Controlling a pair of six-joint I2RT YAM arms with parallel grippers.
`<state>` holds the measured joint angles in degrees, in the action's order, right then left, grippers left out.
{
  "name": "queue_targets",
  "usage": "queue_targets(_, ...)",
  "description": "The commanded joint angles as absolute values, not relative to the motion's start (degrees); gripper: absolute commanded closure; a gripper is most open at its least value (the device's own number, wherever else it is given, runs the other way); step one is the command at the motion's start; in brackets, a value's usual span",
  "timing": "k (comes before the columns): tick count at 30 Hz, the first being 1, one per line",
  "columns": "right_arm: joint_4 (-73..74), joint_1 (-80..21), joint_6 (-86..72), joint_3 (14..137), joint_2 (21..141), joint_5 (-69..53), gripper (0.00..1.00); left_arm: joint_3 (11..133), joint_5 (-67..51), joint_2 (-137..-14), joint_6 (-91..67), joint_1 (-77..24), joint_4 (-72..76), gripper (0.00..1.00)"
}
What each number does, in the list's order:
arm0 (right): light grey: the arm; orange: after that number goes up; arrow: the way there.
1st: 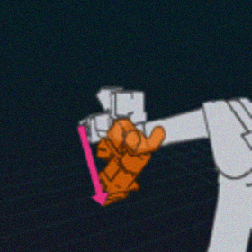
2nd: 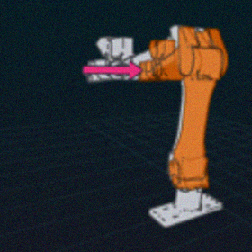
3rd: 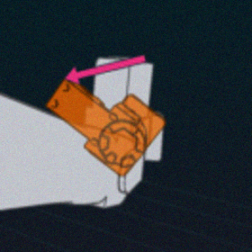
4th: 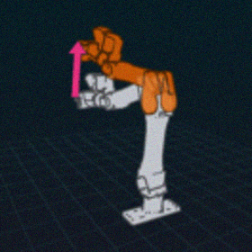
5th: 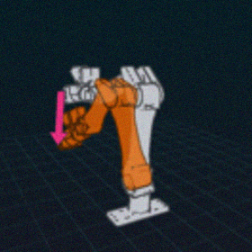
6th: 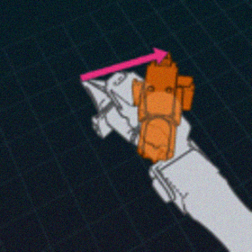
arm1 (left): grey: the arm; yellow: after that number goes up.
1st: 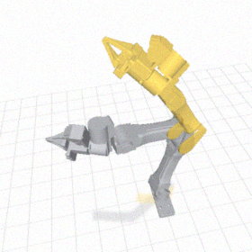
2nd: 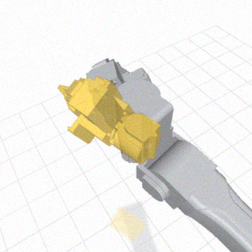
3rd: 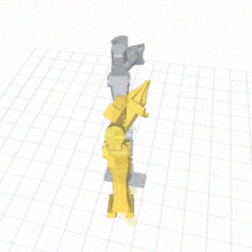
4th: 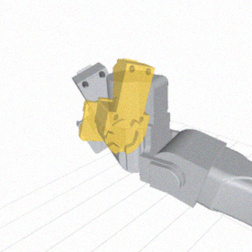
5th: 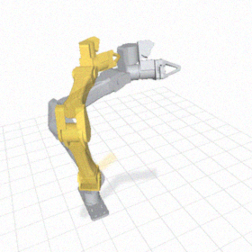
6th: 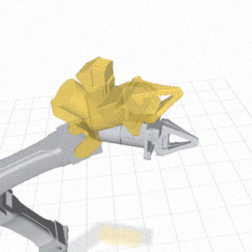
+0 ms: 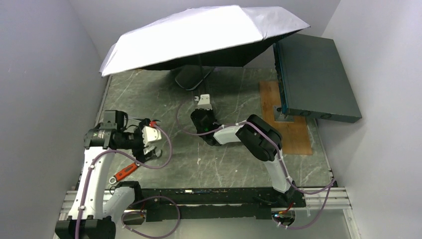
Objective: Open the umbrella
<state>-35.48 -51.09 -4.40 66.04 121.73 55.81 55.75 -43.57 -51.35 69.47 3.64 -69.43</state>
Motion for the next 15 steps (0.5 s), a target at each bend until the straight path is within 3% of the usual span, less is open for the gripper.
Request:
queue_targets(1, -32.5, -50.89, -13.04, 71.96, 121.83, 54.71, 0.81, 52.89, -38.76, -51.15, 71.96, -1.48, -67.38, 0.02)
queue_targets(7, -36.94, -51.15, -9.77, 65.16, 116.99, 51.57, 0.32, 49.72, -40.08, -50.82, 74.26, -2.08, -65.02, 0.02)
queue_targets(15, -43.71, -52.85, 0.79, 50.09, 104.49, 37.86, 0.06, 45.22, -37.34, -50.11, 76.59, -2.56, -62.79, 0.01)
